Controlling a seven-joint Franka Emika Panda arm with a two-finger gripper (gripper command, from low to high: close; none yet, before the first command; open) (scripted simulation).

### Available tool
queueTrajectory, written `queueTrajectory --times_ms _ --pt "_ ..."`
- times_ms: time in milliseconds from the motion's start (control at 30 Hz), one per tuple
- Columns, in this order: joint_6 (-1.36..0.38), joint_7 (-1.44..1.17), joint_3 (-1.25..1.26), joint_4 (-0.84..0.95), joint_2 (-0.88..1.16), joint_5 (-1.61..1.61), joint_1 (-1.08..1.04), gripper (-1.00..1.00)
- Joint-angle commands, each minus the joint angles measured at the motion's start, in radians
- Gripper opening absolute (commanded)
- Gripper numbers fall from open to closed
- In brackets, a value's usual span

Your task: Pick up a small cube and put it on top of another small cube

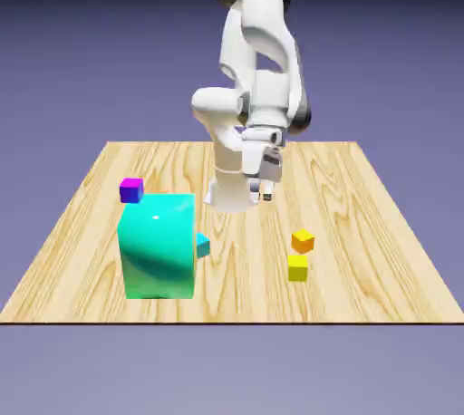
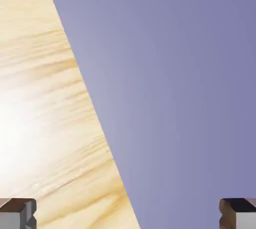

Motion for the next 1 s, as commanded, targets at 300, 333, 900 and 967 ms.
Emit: queueTrajectory --times_ms 300,333,900,967 --pt "-0.055 -0.435 0.245 0.0 0.07 0.026 -0.15 0.0" --pt "-0.06 -0.478 0.27 0.0 0.077 0.028 -0.165 0.0" --pt "-0.154 -1.218 0.687 0.0 0.196 0.071 -0.419 0.0" --pt "-0.165 -1.305 0.736 0.0 0.21 0.077 -0.449 0.0"
